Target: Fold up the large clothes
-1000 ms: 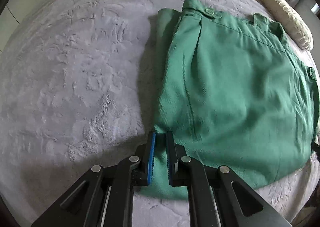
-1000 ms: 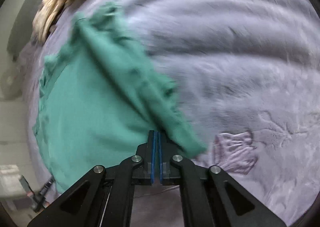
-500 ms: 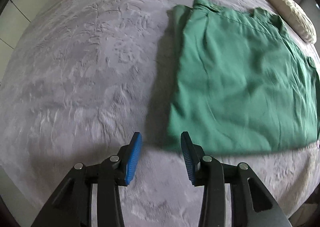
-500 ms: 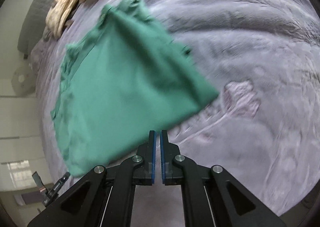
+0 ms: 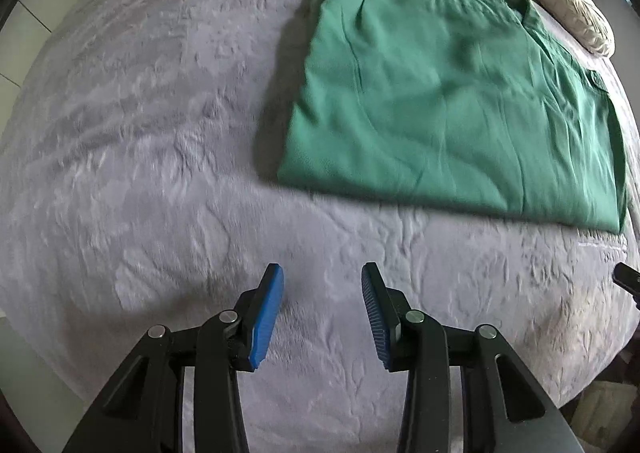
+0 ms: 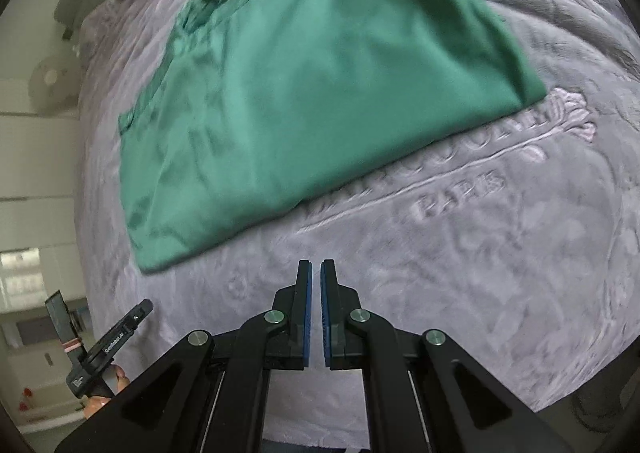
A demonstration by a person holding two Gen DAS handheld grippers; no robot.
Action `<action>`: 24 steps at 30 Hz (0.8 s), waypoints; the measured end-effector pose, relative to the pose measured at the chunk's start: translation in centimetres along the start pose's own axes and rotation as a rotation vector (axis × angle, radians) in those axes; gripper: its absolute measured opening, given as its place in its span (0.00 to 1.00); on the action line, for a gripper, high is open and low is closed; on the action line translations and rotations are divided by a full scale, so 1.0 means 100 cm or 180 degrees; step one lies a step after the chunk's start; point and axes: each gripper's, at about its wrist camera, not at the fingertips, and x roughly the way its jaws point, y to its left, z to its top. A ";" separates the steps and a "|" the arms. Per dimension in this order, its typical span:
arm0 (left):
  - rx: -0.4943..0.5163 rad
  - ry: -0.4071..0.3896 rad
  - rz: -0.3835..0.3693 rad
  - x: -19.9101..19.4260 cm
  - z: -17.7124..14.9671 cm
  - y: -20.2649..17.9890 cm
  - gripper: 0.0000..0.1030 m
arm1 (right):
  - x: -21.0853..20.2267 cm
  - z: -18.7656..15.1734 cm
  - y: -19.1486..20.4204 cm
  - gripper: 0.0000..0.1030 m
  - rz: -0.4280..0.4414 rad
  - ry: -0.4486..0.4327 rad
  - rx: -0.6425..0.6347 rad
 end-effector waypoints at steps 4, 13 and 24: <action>-0.0019 -0.0019 -0.0080 -0.004 -0.016 0.000 0.80 | 0.009 -0.011 0.013 0.05 -0.0005 0.0094 -0.0041; 0.0047 -0.0036 -0.0024 -0.006 -0.033 -0.007 0.90 | 0.018 -0.021 0.033 0.61 -0.0082 0.0168 -0.0129; 0.0073 -0.0129 0.0017 -0.012 -0.020 0.001 1.00 | 0.015 -0.015 0.059 0.75 -0.0124 0.0090 -0.0302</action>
